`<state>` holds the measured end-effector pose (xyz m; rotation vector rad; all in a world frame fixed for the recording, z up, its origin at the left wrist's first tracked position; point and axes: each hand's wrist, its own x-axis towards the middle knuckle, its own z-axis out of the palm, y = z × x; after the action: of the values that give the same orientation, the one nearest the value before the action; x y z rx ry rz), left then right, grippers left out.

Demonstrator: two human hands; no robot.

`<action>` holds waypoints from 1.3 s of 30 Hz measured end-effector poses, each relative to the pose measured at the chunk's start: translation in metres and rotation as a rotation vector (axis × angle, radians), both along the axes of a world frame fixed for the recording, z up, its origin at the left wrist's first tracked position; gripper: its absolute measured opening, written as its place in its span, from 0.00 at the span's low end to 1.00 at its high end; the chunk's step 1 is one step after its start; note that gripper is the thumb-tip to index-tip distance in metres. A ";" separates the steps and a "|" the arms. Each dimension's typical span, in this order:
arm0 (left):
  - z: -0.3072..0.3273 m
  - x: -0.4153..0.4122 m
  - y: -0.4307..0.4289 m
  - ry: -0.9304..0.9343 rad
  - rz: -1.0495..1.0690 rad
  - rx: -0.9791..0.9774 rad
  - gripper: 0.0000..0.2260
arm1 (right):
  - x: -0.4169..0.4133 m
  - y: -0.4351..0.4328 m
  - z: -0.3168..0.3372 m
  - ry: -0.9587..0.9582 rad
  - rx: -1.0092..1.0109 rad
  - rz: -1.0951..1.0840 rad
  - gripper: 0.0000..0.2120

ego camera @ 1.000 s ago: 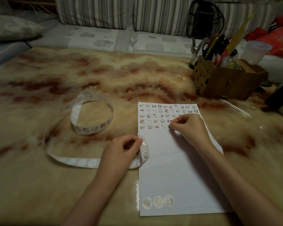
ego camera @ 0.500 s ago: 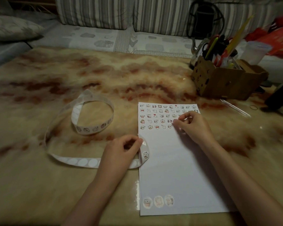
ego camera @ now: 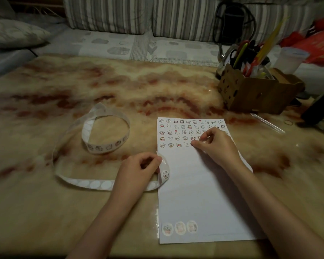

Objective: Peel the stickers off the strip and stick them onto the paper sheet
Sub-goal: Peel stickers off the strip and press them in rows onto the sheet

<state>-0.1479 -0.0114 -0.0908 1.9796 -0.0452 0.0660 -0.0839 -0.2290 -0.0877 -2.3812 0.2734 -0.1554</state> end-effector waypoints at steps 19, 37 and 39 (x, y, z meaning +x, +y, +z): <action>0.018 0.016 -0.011 0.042 0.130 -0.436 0.06 | -0.057 0.059 0.029 -0.181 0.719 0.391 0.11; 0.010 0.015 -0.020 0.037 0.070 -0.557 0.12 | -0.055 0.058 0.016 -0.187 0.730 0.357 0.07; 0.009 0.013 -0.017 -0.005 0.058 -0.486 0.13 | -0.056 0.057 0.015 -0.197 0.694 0.362 0.06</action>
<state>-0.1352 -0.0287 -0.0821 1.4944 0.0235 0.1086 -0.1399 -0.1715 -0.0723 -1.6732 -0.1797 -0.1011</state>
